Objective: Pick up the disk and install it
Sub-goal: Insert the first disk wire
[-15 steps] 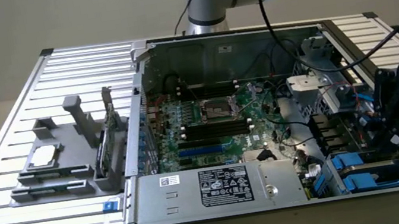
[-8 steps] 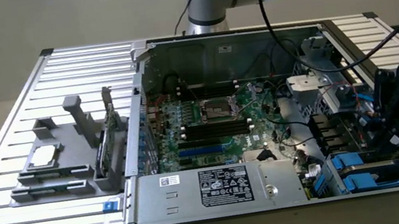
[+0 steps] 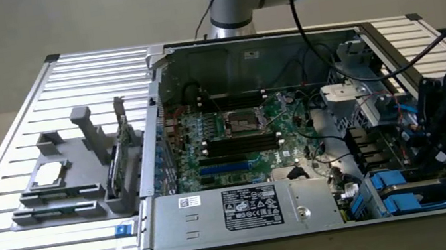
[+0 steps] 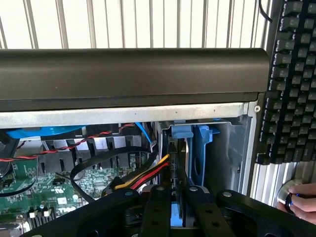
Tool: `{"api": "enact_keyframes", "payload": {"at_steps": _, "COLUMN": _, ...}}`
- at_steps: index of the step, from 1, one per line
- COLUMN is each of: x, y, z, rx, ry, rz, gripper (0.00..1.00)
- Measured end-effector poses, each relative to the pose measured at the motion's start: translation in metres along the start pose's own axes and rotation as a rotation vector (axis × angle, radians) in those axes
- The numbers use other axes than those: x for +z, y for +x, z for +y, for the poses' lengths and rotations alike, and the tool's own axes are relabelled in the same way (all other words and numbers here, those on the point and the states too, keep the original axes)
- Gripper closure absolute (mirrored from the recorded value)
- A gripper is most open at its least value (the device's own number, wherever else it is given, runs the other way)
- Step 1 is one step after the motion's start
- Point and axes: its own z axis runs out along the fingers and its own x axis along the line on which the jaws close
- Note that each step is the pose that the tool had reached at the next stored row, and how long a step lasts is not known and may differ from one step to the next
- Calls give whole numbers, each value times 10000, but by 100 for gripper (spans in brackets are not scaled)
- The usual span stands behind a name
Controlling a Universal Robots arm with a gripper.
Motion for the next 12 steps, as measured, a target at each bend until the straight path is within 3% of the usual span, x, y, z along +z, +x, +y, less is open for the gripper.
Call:
{"api": "enact_keyframes", "payload": {"at_steps": 6, "x": -2, "y": 1, "z": 16, "rx": -6, "ry": 68, "rz": 0, "gripper": 84}}
{"api": "enact_keyframes", "payload": {"at_steps": 12, "x": -3, "y": 0, "z": 25, "rx": -13, "ry": 200, "rz": -6, "gripper": 84}}
